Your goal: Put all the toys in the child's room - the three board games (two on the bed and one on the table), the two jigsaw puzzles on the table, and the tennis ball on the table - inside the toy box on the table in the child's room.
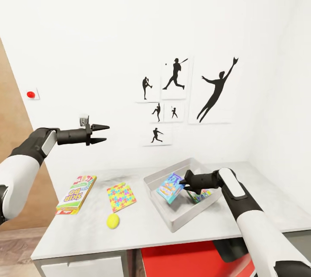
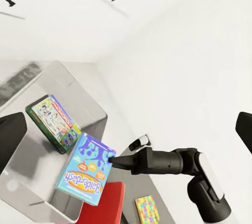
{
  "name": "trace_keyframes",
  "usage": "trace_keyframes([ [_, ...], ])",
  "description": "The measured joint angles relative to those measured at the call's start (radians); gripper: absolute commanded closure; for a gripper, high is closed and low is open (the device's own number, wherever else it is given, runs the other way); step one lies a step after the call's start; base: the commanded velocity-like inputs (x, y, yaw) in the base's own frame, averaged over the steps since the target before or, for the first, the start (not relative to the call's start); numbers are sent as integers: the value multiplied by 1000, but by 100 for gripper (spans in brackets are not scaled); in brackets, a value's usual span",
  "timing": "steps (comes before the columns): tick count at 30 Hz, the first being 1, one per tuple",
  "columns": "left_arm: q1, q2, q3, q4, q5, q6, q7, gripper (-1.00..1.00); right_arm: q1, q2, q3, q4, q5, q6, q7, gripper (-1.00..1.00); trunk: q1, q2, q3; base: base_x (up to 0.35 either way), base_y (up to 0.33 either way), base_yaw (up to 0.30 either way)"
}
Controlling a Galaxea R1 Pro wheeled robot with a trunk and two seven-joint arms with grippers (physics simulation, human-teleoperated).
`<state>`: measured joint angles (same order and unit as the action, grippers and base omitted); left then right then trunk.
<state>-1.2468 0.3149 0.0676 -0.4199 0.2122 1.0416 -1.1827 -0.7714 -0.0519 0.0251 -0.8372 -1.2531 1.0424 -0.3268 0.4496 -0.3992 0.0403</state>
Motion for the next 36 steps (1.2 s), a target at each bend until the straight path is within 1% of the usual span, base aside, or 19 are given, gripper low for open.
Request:
trace_keyframes([
  [2, 0, 7, 2, -3, 2, 1, -2, -100, 0, -5, -1, -1, 2, -5, 0, 100, 0, 0, -1, 0, 0, 0],
  [5, 0, 27, 3, -5, 4, 1, -5, -100, 0, -11, -3, -1, 3, -47, -1, 100, 0, 0, -5, 0, 0, 0],
  [7, 0, 34, 3, -5, 4, 0, -9, -100, 0, -9, -3, -1, 1, -67, -2, 100, 0, 0, -8, 0, 0, 0],
  [11, 0, 45, 4, -6, 4, 0, -16, -100, 0, -4, -3, -1, 3, -84, -2, 100, 0, 0, -14, 0, 0, 0],
  [21, 0, 49, 5, -7, 3, -1, -21, -100, -1, 0, -2, -1, 4, -90, -2, 100, 0, 0, -30, 0, 0, 0],
  [26, 0, 50, 5, -9, 3, -1, -23, -100, -1, -3, -1, -1, 5, -91, -3, 100, 0, 0, -38, 0, 0, 0],
  [31, 0, 53, 3, -9, 4, -1, -23, -100, -1, -3, 0, 0, 5, -117, -4, 100, 0, 0, -46, 0, 0, 0],
  [36, 0, 54, 3, -9, 4, -1, -23, -100, -1, -1, 2, 0, 5, -125, -3, 100, 0, 1, -53, 0, 0, 0],
])
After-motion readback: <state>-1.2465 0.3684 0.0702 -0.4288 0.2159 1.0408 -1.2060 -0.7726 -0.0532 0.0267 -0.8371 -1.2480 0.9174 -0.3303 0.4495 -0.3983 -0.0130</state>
